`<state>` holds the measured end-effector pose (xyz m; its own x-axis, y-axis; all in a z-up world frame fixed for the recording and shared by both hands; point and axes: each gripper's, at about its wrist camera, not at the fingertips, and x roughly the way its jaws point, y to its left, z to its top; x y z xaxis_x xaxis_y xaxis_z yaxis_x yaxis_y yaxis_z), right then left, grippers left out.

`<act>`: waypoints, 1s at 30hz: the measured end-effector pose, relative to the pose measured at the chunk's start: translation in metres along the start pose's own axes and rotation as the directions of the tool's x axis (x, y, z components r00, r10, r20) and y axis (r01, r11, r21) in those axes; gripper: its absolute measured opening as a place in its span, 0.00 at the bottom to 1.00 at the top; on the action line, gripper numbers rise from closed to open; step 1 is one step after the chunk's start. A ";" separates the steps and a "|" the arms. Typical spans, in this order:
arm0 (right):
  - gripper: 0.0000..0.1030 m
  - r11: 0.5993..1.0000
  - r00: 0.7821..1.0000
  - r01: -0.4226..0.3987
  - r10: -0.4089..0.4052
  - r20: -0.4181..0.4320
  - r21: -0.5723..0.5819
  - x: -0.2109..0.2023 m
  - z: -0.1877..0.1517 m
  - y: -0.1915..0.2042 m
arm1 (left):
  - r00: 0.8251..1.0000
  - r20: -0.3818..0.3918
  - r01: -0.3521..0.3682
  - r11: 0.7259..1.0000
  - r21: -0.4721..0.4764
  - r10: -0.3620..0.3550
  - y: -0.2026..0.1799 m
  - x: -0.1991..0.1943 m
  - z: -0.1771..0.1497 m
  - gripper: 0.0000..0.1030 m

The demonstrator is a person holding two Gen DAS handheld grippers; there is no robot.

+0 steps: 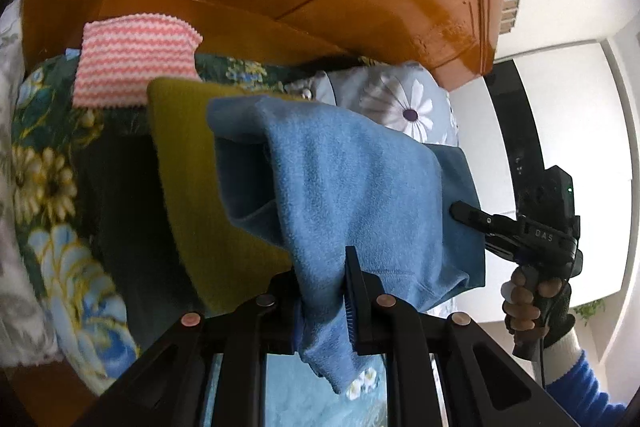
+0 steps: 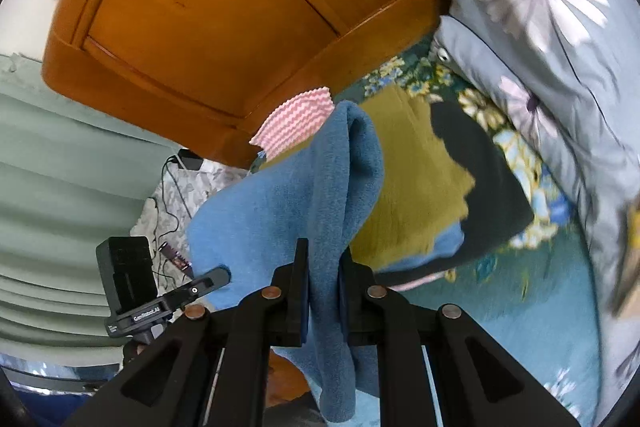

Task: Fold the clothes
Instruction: 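Lift the blue shirt bundle with the left tool and carry it onto the clothes stack, then lower the shirt onto the olive sweater and open the left tool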

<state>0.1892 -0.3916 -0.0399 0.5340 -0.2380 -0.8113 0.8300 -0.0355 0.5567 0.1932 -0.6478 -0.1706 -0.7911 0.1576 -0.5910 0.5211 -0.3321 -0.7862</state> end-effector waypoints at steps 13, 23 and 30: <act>0.12 0.999 0.991 -0.006 0.001 -0.137 -0.040 0.076 0.059 -0.031 | 0.997 0.010 -0.074 0.996 -0.047 0.074 0.035 0.031 0.033 0.17; 0.12 0.999 0.983 0.043 -0.047 -0.175 -0.024 0.118 0.066 -0.067 | 0.997 0.006 -0.082 0.993 -0.081 0.083 0.058 0.054 0.020 0.21; 0.12 0.997 0.984 0.080 -0.078 -0.161 0.006 0.135 0.061 -0.083 | 0.992 0.015 -0.124 0.992 -0.037 0.125 0.050 0.040 0.021 0.22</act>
<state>0.1827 -0.4795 -0.1844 0.4869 -0.0748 -0.8702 0.8689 -0.0597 0.4913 0.1812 -0.6774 -0.2296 -0.7245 0.1012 -0.6819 0.6268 -0.3149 -0.7127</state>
